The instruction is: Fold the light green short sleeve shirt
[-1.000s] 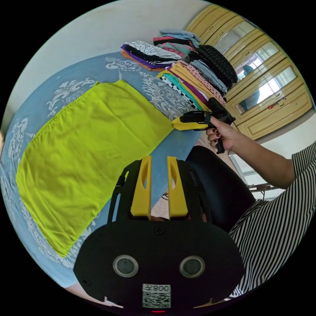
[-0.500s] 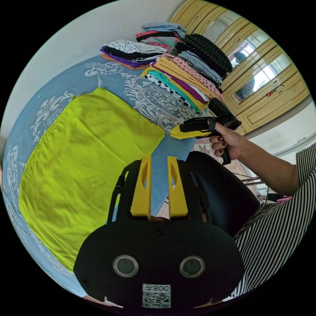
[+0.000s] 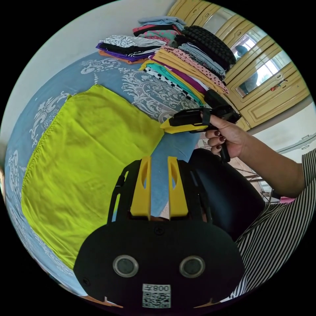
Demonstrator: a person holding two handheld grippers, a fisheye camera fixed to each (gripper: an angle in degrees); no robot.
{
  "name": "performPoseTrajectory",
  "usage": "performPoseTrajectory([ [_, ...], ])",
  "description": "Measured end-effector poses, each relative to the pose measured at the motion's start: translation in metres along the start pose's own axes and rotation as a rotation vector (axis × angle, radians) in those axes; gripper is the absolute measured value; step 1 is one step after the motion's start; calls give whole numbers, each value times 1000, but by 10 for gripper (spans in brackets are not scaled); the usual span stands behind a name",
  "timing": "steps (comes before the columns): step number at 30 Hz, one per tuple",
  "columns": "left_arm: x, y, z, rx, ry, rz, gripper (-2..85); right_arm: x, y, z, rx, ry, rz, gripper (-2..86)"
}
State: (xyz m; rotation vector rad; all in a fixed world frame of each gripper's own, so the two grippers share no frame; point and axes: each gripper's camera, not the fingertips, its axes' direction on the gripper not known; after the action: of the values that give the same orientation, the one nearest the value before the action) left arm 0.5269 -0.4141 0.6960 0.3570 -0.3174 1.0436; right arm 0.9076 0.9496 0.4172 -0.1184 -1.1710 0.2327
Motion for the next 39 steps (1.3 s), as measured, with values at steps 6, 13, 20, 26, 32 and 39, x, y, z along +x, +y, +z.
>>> performPoseTrajectory([
  [6, 19, -34, 15, 39, -81, 63, 98, -21, 3, 3, 9, -46, -77, 6],
  [13, 40, -75, 44, -30, -322, 124, 52, -66, 0, 29, -59, -19, -201, 25],
  [20, -9, -66, 11, 136, -163, -153, 18, -76, -23, 23, 7, 52, -250, 23],
  [26, -40, -57, 0, 186, -27, -270, 17, -68, -86, 44, -4, 13, -179, 57],
  [32, -41, -58, -10, 194, -16, -260, 18, -83, -146, 82, -38, 3, -138, 77],
  [39, -41, -58, -25, 191, 5, -238, 19, -114, -187, 115, -81, 75, -135, 83],
])
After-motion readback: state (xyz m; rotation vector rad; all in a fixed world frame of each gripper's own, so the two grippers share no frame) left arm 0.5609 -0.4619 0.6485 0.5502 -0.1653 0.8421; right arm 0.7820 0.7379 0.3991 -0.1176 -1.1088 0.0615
